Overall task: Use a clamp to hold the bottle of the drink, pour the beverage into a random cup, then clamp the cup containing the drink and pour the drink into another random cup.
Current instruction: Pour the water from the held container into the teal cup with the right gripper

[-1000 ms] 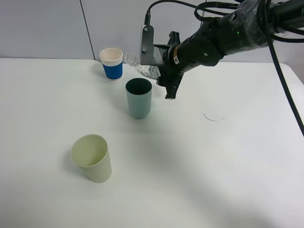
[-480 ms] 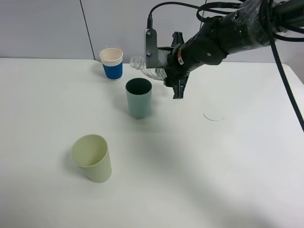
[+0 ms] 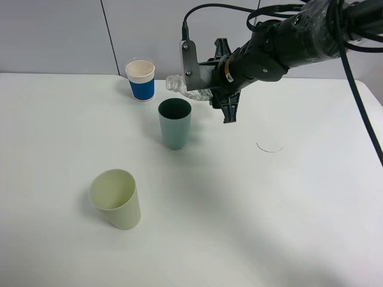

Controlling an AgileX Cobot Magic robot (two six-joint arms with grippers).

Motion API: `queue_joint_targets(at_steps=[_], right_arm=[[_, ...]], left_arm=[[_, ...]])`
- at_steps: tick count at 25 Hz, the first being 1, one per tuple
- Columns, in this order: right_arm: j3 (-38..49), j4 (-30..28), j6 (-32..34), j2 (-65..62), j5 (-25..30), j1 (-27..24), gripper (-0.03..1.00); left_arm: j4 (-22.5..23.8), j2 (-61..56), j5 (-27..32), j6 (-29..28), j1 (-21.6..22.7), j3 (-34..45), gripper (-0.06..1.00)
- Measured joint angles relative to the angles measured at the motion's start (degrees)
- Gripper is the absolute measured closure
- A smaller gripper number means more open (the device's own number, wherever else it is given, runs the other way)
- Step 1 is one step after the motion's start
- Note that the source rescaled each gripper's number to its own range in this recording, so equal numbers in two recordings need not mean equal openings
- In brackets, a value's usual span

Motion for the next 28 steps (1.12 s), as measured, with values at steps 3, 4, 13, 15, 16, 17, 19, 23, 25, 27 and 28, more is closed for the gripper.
queue_joint_targets(at_steps=[3, 4, 13, 15, 16, 17, 19, 23, 25, 27, 28], right_arm=[[0.00, -1.12, 0.00, 0.00, 0.63, 0.00, 0.96], [0.00, -1.54, -0.05, 0.00, 0.87, 0.00, 0.96], [0.00, -8.03, -0.05, 0.00, 2.35, 0.00, 0.96], [0.00, -9.20, -0.05, 0.00, 3.11, 0.00, 0.96], [0.00, -9.76, -0.05, 0.00, 3.58, 0.00, 0.96], [0.00, -10.21, -0.05, 0.00, 3.85, 0.00, 0.96], [0.00, -11.17, -0.05, 0.00, 4.83, 0.00, 0.96], [0.00, -12.96, -0.05, 0.00, 6.49, 0.00, 0.96], [0.00, -13.55, -0.05, 0.00, 6.93, 0.00, 0.96], [0.00, -14.19, -0.05, 0.00, 7.13, 0.00, 0.96], [0.00, -14.39, -0.05, 0.00, 7.18, 0.00, 0.96]], left_arm=[[0.00, 0.00, 0.00, 0.00, 0.00, 0.00, -0.06], [0.00, 0.00, 0.00, 0.00, 0.00, 0.00, -0.06], [0.00, 0.00, 0.00, 0.00, 0.00, 0.00, -0.06], [0.00, 0.00, 0.00, 0.00, 0.00, 0.00, -0.06], [0.00, 0.00, 0.00, 0.00, 0.00, 0.00, -0.06], [0.00, 0.00, 0.00, 0.00, 0.00, 0.00, -0.06], [0.00, 0.00, 0.00, 0.00, 0.00, 0.00, -0.06], [0.00, 0.00, 0.00, 0.00, 0.00, 0.00, -0.06], [0.00, 0.00, 0.00, 0.00, 0.00, 0.00, -0.06], [0.00, 0.00, 0.00, 0.00, 0.00, 0.00, -0.06], [0.00, 0.00, 0.00, 0.00, 0.00, 0.00, -0.06]])
